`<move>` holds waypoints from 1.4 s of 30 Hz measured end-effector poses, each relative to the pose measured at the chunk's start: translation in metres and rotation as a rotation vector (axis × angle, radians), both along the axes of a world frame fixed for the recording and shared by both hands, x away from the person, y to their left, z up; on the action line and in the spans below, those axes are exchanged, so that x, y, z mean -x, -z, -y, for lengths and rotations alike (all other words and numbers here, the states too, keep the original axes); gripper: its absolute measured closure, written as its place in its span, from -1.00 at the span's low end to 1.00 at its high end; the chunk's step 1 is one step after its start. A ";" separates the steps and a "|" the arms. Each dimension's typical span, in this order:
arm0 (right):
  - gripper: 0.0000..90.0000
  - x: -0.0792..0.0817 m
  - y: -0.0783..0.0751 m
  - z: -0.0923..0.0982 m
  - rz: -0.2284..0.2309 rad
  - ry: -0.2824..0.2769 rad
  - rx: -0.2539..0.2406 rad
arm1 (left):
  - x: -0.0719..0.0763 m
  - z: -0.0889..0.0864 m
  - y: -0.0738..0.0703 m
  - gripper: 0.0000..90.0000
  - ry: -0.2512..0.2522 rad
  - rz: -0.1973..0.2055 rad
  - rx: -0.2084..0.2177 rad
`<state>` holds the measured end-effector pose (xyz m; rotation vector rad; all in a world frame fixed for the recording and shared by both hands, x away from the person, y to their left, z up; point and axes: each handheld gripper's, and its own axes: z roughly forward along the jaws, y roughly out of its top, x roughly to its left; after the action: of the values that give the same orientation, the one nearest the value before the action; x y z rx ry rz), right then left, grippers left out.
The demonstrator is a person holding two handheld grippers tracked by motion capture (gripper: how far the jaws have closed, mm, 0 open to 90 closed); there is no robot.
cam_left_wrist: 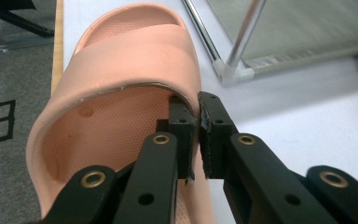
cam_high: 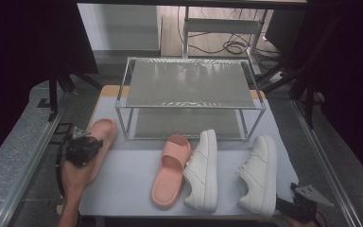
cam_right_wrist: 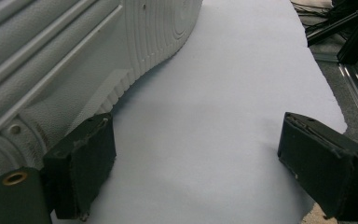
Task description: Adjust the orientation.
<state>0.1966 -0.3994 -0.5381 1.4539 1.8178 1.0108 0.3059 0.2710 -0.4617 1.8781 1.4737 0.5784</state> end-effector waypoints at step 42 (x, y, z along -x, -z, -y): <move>-0.76 0.000 0.000 -0.001 0.001 0.007 0.001 | 0.080 0.045 -0.013 0.87 0.204 0.029 0.024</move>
<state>0.1966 -0.3984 -0.5383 1.4577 1.8111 1.0073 0.2258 0.2255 -0.4486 1.9631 1.2463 0.4867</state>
